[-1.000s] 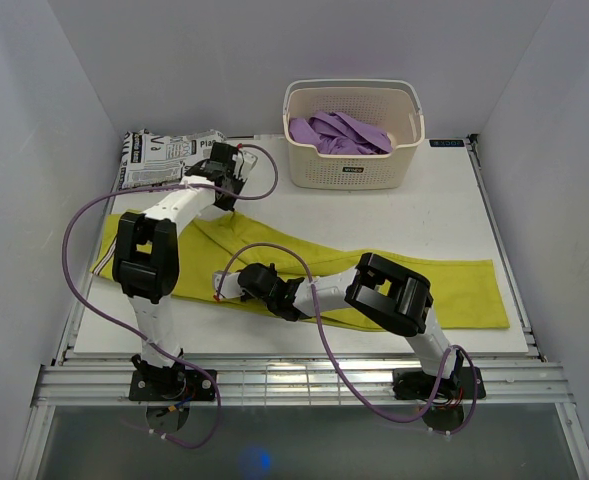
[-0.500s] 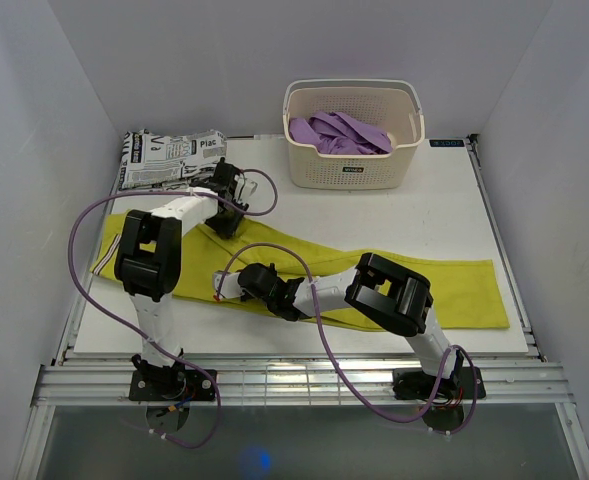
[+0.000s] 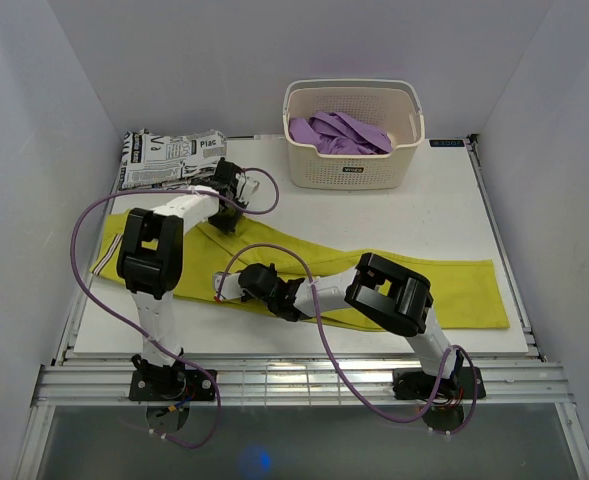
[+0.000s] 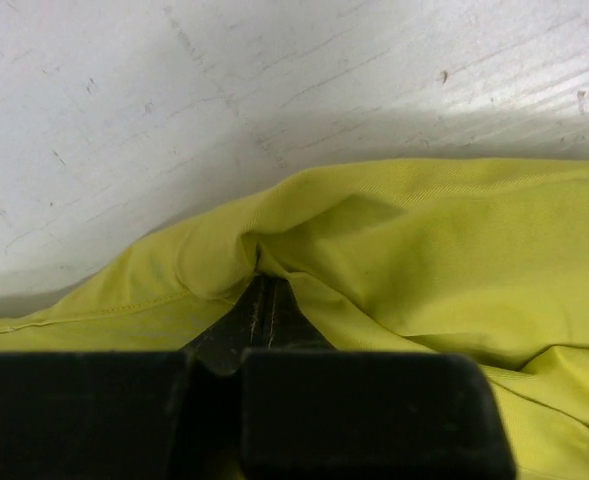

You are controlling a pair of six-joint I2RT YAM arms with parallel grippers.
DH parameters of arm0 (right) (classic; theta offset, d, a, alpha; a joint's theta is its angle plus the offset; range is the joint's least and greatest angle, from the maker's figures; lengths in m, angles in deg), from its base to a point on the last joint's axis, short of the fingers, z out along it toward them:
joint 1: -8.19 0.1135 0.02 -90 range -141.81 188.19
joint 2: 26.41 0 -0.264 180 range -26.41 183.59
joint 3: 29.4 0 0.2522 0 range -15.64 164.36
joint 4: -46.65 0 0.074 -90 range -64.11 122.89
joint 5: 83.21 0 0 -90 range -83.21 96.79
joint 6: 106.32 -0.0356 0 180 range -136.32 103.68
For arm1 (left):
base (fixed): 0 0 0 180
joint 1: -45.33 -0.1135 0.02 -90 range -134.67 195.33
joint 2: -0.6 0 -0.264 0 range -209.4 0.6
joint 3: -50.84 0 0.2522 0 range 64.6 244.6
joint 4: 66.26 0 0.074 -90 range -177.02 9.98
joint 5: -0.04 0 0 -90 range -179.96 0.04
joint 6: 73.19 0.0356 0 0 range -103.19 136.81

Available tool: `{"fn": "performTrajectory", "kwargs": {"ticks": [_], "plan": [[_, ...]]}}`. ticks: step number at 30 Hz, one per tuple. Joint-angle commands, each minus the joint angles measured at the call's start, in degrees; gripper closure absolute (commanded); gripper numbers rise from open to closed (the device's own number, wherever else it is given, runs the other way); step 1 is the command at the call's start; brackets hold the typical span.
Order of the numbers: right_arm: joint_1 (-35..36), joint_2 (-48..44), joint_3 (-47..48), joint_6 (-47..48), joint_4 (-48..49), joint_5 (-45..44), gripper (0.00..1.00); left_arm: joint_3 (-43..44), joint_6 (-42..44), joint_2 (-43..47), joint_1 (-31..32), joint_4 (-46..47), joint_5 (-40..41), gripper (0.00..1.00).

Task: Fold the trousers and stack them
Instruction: Fold the trousers

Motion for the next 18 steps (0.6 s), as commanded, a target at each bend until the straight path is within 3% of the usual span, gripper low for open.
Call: {"fn": "performTrajectory", "kwargs": {"ticks": [1,17,18], "plan": [[-0.2,5.7,-5.0,-3.7,-16.1,8.4,0.92,4.2,0.9,-0.5,-1.2,0.8,0.1,1.0],[-0.4,6.4,-3.1,-3.9,-16.2,7.7,0.92,14.9,1.9,-1.6,-1.6,-4.1,-1.4,1.0],[-0.4,6.5,-3.1,-4.0,-16.3,7.8,0.92,14.9,1.4,-1.8,-1.6,-4.9,-2.5,0.96]]}}
